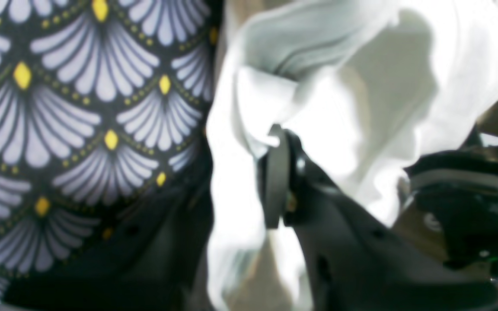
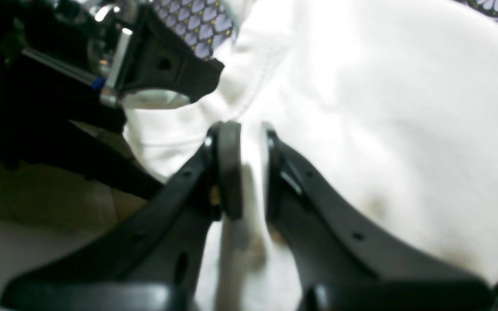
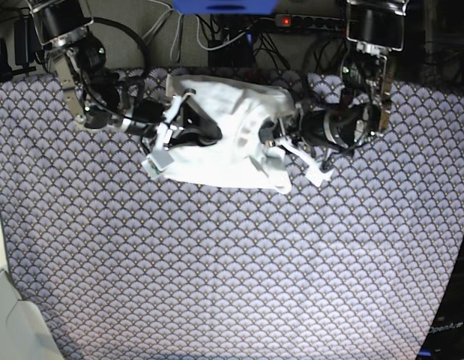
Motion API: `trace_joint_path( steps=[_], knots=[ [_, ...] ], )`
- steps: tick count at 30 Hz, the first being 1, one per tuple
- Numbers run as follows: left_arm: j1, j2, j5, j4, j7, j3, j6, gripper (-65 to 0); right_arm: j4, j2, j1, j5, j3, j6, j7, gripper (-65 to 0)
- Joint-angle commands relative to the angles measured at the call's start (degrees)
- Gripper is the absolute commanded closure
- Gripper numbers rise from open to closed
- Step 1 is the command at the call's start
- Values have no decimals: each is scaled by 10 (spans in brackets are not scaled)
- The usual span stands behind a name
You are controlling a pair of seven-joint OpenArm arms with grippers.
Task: Fold the T-shirt properly
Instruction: 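Grasp opposite edges of the folded shirt with both grippers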
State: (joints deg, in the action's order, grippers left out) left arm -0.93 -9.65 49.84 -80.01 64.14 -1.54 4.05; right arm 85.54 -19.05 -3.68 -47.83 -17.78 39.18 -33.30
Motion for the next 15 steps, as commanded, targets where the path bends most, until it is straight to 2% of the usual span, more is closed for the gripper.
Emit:
trace_joint_path(
  steps=[1, 4, 6, 11, 15],
  knots=[
    [-3, 6, -29, 13, 0, -6, 11, -49, 7, -6, 6, -7, 2, 8, 6, -65],
    [-3, 6, -23, 13, 0, -6, 10, -44, 7, -14, 6, -7, 2, 8, 6, -65],
    [-3, 6, -28, -7, 0, -6, 10, 0, 7, -16, 6, -7, 2, 8, 6, -65],
    [-6, 0, -28, -89, 0, -6, 11, -4, 8, -24, 6, -7, 3, 8, 6, -65],
    [0, -1, -29, -111, 0, -3, 15, -4, 8, -30, 6, -7, 5, 8, 6, -65]
  ],
)
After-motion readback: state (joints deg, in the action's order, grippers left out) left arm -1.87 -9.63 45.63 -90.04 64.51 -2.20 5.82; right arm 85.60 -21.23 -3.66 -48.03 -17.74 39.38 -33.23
